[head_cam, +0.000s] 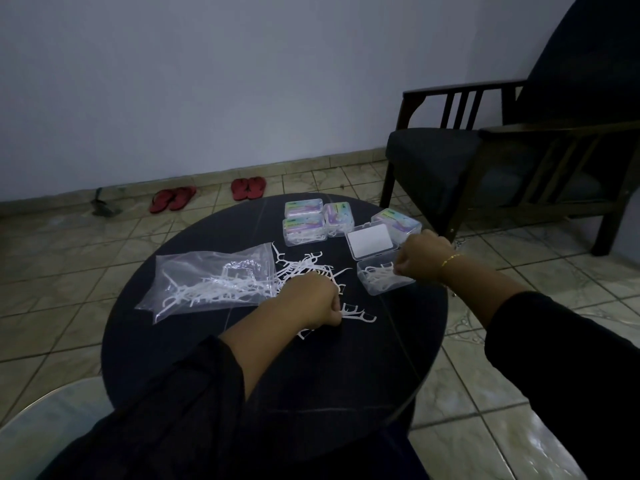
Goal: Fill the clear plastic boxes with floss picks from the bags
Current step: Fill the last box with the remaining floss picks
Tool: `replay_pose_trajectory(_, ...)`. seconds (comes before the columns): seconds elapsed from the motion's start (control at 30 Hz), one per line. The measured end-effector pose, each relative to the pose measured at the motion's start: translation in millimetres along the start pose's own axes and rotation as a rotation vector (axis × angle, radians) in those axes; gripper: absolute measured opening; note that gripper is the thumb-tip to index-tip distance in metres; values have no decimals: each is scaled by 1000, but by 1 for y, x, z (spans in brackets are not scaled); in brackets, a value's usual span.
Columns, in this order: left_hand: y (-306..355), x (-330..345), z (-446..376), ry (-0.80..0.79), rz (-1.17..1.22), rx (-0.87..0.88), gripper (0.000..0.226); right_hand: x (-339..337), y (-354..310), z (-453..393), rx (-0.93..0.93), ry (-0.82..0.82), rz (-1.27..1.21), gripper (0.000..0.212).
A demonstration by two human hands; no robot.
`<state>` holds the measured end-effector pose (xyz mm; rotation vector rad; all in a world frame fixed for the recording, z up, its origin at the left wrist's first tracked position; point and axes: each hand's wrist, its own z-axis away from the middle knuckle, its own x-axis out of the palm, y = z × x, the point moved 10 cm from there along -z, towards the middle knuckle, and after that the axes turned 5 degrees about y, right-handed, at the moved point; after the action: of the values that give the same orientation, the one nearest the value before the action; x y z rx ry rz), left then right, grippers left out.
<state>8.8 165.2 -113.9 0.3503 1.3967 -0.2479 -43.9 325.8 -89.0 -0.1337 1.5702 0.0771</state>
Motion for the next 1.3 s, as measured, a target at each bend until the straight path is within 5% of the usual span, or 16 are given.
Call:
replay_pose_trajectory(0.37, 10, -28, 4, 260, -42, 90, 14, 11, -27, 19, -12, -199, -238, 38)
replay_pose_trajectory(0.7, 50, -58, -33, 341, -128, 129, 20, -1, 6, 12, 63, -11, -440, 25)
replay_pose_trajectory(1.0, 60, -42, -61, 246, -144, 118, 26, -2, 7, 11, 40, 31, -401, 28)
replay_pose_trajectory(1.3, 11, -38, -5, 200, -60, 127, 25, -5, -57, 32, -159, 38, -276, 24)
